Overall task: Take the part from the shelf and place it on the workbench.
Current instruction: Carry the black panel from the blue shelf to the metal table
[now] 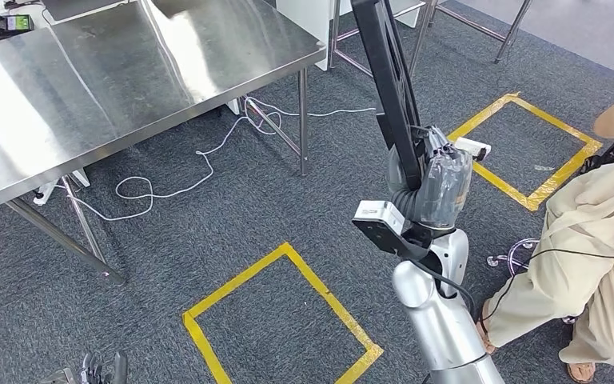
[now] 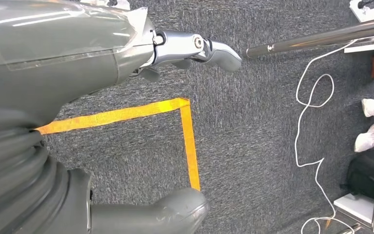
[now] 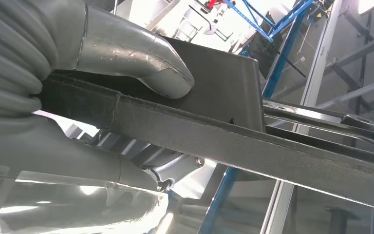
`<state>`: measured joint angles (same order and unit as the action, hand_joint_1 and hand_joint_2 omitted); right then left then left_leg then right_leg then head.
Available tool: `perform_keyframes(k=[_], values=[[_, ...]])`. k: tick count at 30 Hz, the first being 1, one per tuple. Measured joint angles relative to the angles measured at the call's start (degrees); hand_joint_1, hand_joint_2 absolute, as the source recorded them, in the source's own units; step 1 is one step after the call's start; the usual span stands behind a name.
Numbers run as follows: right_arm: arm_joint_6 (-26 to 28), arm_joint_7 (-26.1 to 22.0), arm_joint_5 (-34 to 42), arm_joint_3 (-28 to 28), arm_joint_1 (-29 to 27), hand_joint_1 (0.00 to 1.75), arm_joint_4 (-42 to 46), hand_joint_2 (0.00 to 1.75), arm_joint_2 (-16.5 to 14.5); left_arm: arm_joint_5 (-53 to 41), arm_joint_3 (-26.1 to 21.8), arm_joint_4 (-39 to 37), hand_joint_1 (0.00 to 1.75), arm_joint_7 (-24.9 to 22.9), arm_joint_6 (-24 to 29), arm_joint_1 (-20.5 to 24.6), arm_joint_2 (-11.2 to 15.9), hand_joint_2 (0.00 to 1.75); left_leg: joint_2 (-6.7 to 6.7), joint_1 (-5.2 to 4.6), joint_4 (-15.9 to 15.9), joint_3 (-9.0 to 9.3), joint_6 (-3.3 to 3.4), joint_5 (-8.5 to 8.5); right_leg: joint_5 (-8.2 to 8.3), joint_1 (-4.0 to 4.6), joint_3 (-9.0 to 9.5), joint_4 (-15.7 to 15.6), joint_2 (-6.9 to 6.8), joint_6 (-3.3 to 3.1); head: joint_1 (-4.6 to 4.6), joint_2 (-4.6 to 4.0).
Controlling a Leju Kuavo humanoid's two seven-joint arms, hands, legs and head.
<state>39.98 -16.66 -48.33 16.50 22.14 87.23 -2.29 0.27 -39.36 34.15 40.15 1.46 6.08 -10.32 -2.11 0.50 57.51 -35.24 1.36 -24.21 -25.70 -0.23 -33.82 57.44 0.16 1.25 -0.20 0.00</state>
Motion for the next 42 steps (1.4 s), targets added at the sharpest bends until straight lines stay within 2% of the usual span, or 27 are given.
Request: perform_keyframes(k=[7, 10, 12, 13, 15, 16, 17, 18, 19, 21, 22, 23, 24, 25, 27, 29, 31, 32, 33, 34, 36, 37, 38, 39, 42], values=[[0.00, 0.01, 0.00, -0.02, -1.38, 1.75, 1.46, 1.75, 0.25, -0.57, 0.04, -0.15, 0.00, 0.00, 0.46, 0.20, -0.04, 1.75, 0.00, -0.40, 0.15, -0.05, 0.10, -0.07, 0.03, -0.45, 0.02, -0.09, 0.00, 0.05, -0.01, 0.00], [0.00, 0.02, 0.00, -0.04, -1.58, 1.75, 2.00, 1.75, 0.30, -0.78, 0.08, -0.19, 0.00, 0.00, 0.86, 0.31, -0.04, 1.75, -0.01, -0.54, 0.19, -0.05, 1.03, -0.19, 0.22, -0.84, 0.28, -0.55, 0.01, 0.38, -0.05, 0.00], [0.00, 0.04, -0.02, -0.04, -1.65, 1.75, 2.40, 1.75, 0.33, -0.82, 0.19, -0.22, 0.00, 0.01, 1.00, 0.38, -0.13, 1.75, 0.15, -0.16, -1.25, 0.91, 1.67, 0.44, -0.23, -0.61, -0.03, 0.20, -0.04, 0.42, 0.02, 0.00], [0.00, 0.04, -0.03, -0.05, -1.65, 1.75, 2.55, 1.75, 0.37, -0.84, 0.24, -0.25, 0.00, 0.02, 1.01, 0.45, -0.19, 1.75, 0.26, 0.08, -2.00, 1.43, 1.89, 0.79, -1.11, -0.50, -0.86, 1.96, -0.05, 0.29, 0.10, 0.00], [0.00, 0.03, -0.04, -0.07, -1.77, 1.75, 2.67, 1.75, 0.45, -0.86, 0.31, -0.35, 0.00, 0.02, 1.02, 0.61, -0.29, 1.75, 0.43, 0.38, -2.63, 1.89, 2.08, 1.06, -4.06, -0.64, -4.26, 8.78, -0.05, -0.03, 0.22, -0.01], [0.00, 0.04, -0.04, -0.10, -1.94, 1.75, 2.68, 1.75, 0.52, -0.86, 0.32, -0.42, 0.00, 0.01, 1.02, 0.65, -0.30, 1.75, 0.47, 0.43, -2.62, 1.87, 2.03, 1.03, -5.35, -0.82, -6.14, 12.43, -0.05, 0.05, 0.25, -0.01], [0.00, 0.05, -0.03, -0.17, -2.17, 1.75, 2.67, 1.75, 0.60, -0.86, 0.32, -0.49, 0.00, 0.01, 1.03, 0.64, -0.32, 1.75, 0.47, 0.50, -2.59, 1.84, 1.92, 0.99, -6.01, -1.06, -7.42, 14.82, -0.06, 0.36, 0.24, -0.01], [0.00, 0.06, -0.02, -0.25, -2.37, 1.75, 2.67, 1.75, 0.66, -0.86, 0.33, -0.57, 0.00, 0.00, 1.03, 0.61, -0.34, 1.75, 0.46, 0.65, -2.52, 1.80, 1.70, 0.90, -5.77, -1.35, -7.64, 15.11, -0.07, 0.92, 0.25, -0.01], [0.00, 0.07, -0.02, -0.32, -2.49, 1.75, 2.67, 1.75, 0.72, -0.86, 0.33, -0.64, 0.00, 0.00, 1.03, 0.59, -0.36, 1.75, 0.42, 0.87, -2.35, 1.79, 1.35, 0.75, -4.67, -1.68, -6.64, 13.05, -0.09, 1.66, 0.25, 0.00], [-0.01, 0.07, -0.02, -0.37, -2.52, 1.75, 2.68, 1.75, 0.76, -0.86, 0.32, -0.74, 0.00, 0.00, 1.03, 0.62, -0.33, 1.75, 0.32, 1.25, -1.41, 1.60, 0.21, 0.05, -1.85, -2.29, -2.65, 5.50, -0.07, 3.08, 0.32, 0.00], [-0.01, 0.07, -0.02, -0.36, -2.54, 1.75, 2.69, 1.75, 0.75, -0.86, 0.32, -0.75, 0.00, 0.00, 1.04, 0.67, -0.29, 1.75, 0.29, 1.29, -0.77, 1.40, -0.44, -0.44, -1.03, -2.45, -1.07, 2.65, 0.07, 3.12, 0.39, 0.00], [-0.01, 0.08, -0.03, -0.37, -2.58, 1.75, 2.73, 1.75, 0.76, -0.86, 0.32, -0.76, 0.00, 0.00, 1.05, 0.70, -0.26, 1.75, 0.26, 1.26, -0.29, 1.21, -1.02, -0.81, -0.75, -2.44, -0.18, 1.18, 0.20, 2.80, 0.44, -0.01], [0.00, 0.08, -0.03, -0.38, -2.61, 1.75, 2.76, 1.75, 0.75, -0.86, 0.32, -0.79, 0.00, 0.00, 1.11, 0.71, -0.23, 1.75, 0.23, 1.21, -0.05, 1.08, -1.43, -1.03, -0.86, -2.26, -0.01, 0.97, 0.33, 2.20, 0.45, -0.01], [-0.01, 0.08, -0.04, -0.39, -2.64, 1.75, 2.80, 1.75, 0.74, -0.86, 0.32, -0.83, 0.00, 0.00, 1.22, 0.71, -0.25, 1.75, 0.22, 1.34, 0.01, 1.05, -1.66, -1.10, -0.85, -2.21, 0.01, 1.05, 0.41, 1.52, 0.42, -0.01], [-0.01, 0.07, -0.14, -0.44, -2.57, 1.75, 2.85, 1.75, 0.72, -0.87, 0.36, -0.92, 0.00, 0.00, 1.49, 0.71, -0.26, 1.75, 0.62, 1.69, 0.73, 0.87, -1.94, -1.53, -0.89, -2.11, 0.16, 1.17, 0.40, 0.67, 0.32, 0.00], [0.00, 0.04, -0.29, -0.47, -2.43, 1.75, 2.86, 1.75, 0.69, -0.90, 0.41, -0.96, 0.00, 0.00, 1.70, 0.84, -0.26, 1.75, 1.42, 1.81, 5.18, -1.21, -2.16, -3.71, -1.06, -1.95, 0.51, 1.13, 0.36, 0.04, 0.26, -0.01], [0.00, 0.03, -0.38, -0.48, -2.35, 1.75, 2.85, 1.75, 0.72, -0.91, 0.45, -1.03, 0.00, 0.00, 1.91, 0.90, -0.26, 1.75, 1.86, 1.72, 13.06, -5.59, -2.15, -6.76, -1.35, -1.47, 0.72, 1.13, 0.28, -0.41, 0.24, 0.00], [-0.01, 0.03, -0.39, -0.48, -2.36, 1.75, 2.85, 1.75, 0.74, -0.90, 0.45, -1.09, 0.00, 0.00, 1.99, 0.89, -0.26, 1.75, 1.90, 1.68, 16.10, -7.54, -2.00, -7.43, -1.50, -1.19, 0.84, 1.14, 0.25, -0.62, 0.24, 0.00], [-0.01, 0.03, -0.38, -0.48, -2.37, 1.75, 2.84, 1.75, 0.78, -0.90, 0.46, -1.16, 0.00, 0.00, 2.02, 0.87, -0.26, 1.75, 1.91, 1.56, 17.32, -8.66, -1.72, -7.07, -1.65, -0.92, 1.01, 1.14, 0.24, -0.84, 0.25, 0.00], [-0.01, 0.02, -0.38, -0.48, -2.37, 1.75, 2.84, 1.75, 0.80, -0.88, 0.46, -1.22, 0.00, 0.00, 2.03, 0.85, -0.26, 1.75, 1.91, 1.34, 16.11, -8.58, -1.22, -5.51, -1.82, -0.64, 1.27, 1.14, 0.24, -1.06, 0.24, 0.00], [-0.01, 0.01, -0.36, -0.48, -2.28, 1.75, 2.84, 1.75, 0.82, -0.86, 0.46, -1.29, 0.00, 0.00, 2.03, 0.87, -0.25, 1.75, 1.92, 0.52, 8.97, -5.88, 0.39, -0.79, -2.25, -0.30, 1.89, 1.08, 0.26, -1.37, 0.23, 0.00], [-0.01, -0.01, -0.36, -0.48, -2.22, 1.75, 2.84, 1.75, 0.83, -0.84, 0.46, -1.31, 0.00, 0.00, 2.03, 0.89, -0.20, 1.75, 2.01, 0.08, 5.57, -4.36, 1.25, 0.78, -2.43, -0.18, 2.13, 1.04, 0.26, -1.41, 0.31, 0.00], [-0.01, -0.02, -0.35, -0.48, -2.14, 1.75, 2.83, 1.75, 0.85, -0.83, 0.46, -1.32, 0.00, 0.01, 2.03, 0.91, -0.17, 1.75, 2.20, -0.32, 3.22, -3.33, 1.88, 1.50, -2.61, -0.05, 2.22, 1.00, 0.26, -1.33, 0.39, 0.00], [-0.01, -0.02, -0.33, -0.47, -2.08, 1.75, 2.82, 1.75, 0.86, -0.83, 0.47, -1.34, 0.00, 0.01, 2.02, 0.93, -0.14, 1.75, 2.35, -0.66, 2.24, -2.89, 2.27, 1.45, -2.75, -0.08, 2.18, 0.95, 0.25, -1.17, 0.44, 0.00], [-0.01, -0.03, -0.26, -0.41, -1.96, 1.75, 2.85, 1.75, 0.87, -0.81, 0.49, -1.37, 0.00, 0.02, 2.05, 0.95, -0.14, 1.75, 2.35, -1.16, 1.17, -2.28, 2.75, 1.03, -3.10, -0.17, 2.23, 0.58, 0.00, -0.50, 0.34, 0.00]])
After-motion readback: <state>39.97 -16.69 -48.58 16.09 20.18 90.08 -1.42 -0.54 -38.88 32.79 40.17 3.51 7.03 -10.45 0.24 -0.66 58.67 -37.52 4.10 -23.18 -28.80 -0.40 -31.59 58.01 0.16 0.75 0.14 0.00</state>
